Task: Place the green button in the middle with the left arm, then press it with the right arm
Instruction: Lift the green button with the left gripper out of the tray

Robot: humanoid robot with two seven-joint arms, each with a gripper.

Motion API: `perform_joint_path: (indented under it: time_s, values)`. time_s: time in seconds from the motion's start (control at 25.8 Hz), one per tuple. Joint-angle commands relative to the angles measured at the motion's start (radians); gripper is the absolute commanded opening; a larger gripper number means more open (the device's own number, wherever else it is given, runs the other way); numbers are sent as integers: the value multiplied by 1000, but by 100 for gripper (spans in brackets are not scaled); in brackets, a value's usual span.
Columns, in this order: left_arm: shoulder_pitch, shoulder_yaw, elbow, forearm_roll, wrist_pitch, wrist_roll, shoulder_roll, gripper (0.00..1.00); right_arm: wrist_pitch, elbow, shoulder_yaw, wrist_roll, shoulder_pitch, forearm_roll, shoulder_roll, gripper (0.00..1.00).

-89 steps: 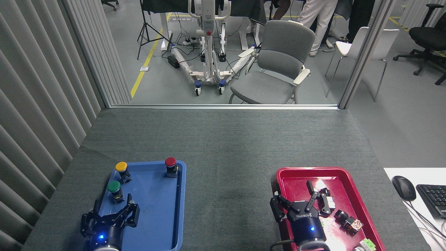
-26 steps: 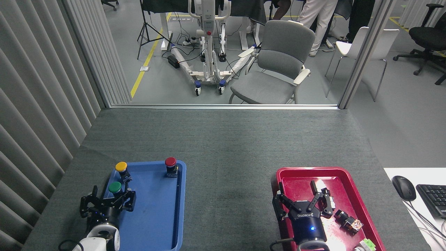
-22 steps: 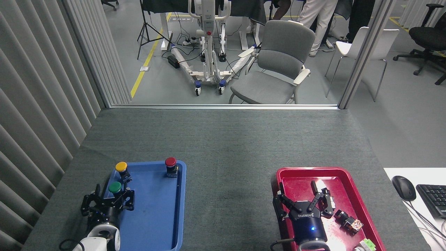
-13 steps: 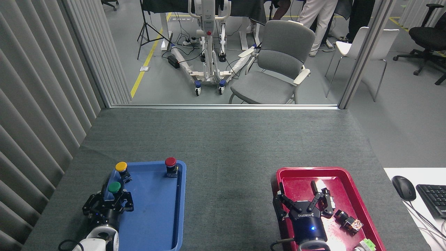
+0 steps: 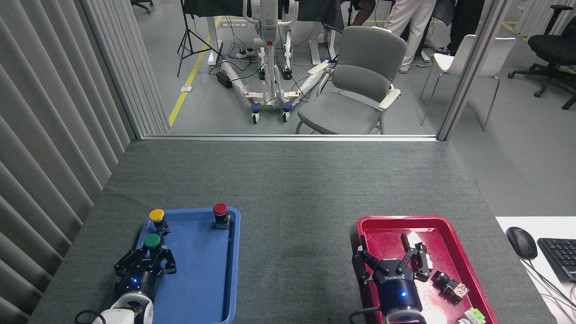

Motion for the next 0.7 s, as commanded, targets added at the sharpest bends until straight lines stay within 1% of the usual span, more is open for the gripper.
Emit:
perform_joint_path:
  time_s: [0.0, 0.15, 0.39, 0.46, 0.5, 0.54, 0.58, 0.66]
  values:
    - [2, 0, -4, 2, -15, -1, 0, 30, -1, 0, 0, 0, 0, 0, 0, 100]
    - [0, 0, -16, 3, -20, -1, 5, 28, 0, -1, 0, 0, 0, 0, 0, 100]
    - [7, 3, -39, 9, -23, -1, 39, 28, 0, 0, -2, 2, 0, 0, 1, 100]
    - [30, 8, -99, 17, -27, -1, 79, 28, 0, -1, 0, 2, 0, 0, 0, 100]
    - [57, 11, -137, 32, -29, -1, 100, 28, 2, -1, 0, 3, 0, 0, 0, 100]
    - [97, 14, -188, 74, -29, 7, 126, 28, 2, 0, 0, 5, 0, -2, 0, 100]
    - [146, 17, -260, 135, -31, 17, 155, 28, 2, 0, 0, 6, 0, -1, 0, 100]
    - [232, 19, -407, 193, -32, 53, 214, 28, 2, 0, 0, 8, 0, -2, 0, 100]
